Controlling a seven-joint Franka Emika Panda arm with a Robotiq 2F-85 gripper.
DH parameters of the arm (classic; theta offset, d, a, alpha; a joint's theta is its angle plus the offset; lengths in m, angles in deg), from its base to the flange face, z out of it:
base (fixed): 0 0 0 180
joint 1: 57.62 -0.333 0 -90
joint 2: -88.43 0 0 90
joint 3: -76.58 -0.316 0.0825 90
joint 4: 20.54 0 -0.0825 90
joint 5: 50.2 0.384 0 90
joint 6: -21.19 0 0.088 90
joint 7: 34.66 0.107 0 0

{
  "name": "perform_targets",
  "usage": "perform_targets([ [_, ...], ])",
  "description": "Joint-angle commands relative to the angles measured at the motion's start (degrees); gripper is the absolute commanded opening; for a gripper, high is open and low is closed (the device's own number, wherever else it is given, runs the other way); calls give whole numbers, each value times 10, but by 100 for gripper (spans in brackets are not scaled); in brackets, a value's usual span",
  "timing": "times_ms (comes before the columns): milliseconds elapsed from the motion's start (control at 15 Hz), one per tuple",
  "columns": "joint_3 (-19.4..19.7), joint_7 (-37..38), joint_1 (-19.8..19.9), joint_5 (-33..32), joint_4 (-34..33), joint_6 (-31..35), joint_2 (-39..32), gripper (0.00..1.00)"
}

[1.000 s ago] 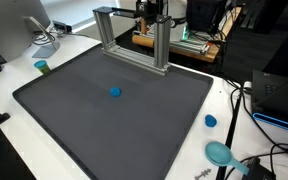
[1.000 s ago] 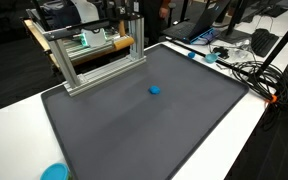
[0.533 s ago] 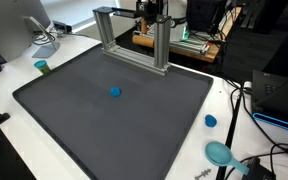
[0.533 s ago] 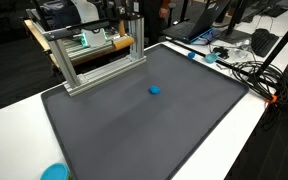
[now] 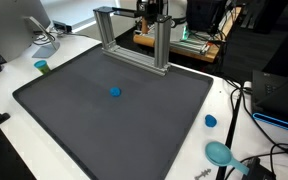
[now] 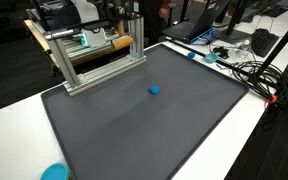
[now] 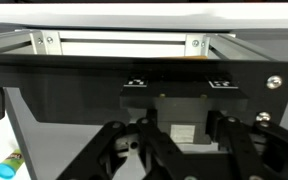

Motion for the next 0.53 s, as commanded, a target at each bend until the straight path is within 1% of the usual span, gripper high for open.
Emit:
perform_targets([
  [0,2,4,-25,27,1,-22,-17,23],
  [133,15,-15,-34,40,-11,-34,-25,23],
  [267,19,-14,-34,44,-28,-20,-33,23],
  [333,12,5,-30,41,-39,-3,-37,23],
  [467,4,16,-32,42,-60,10,-52,23],
])
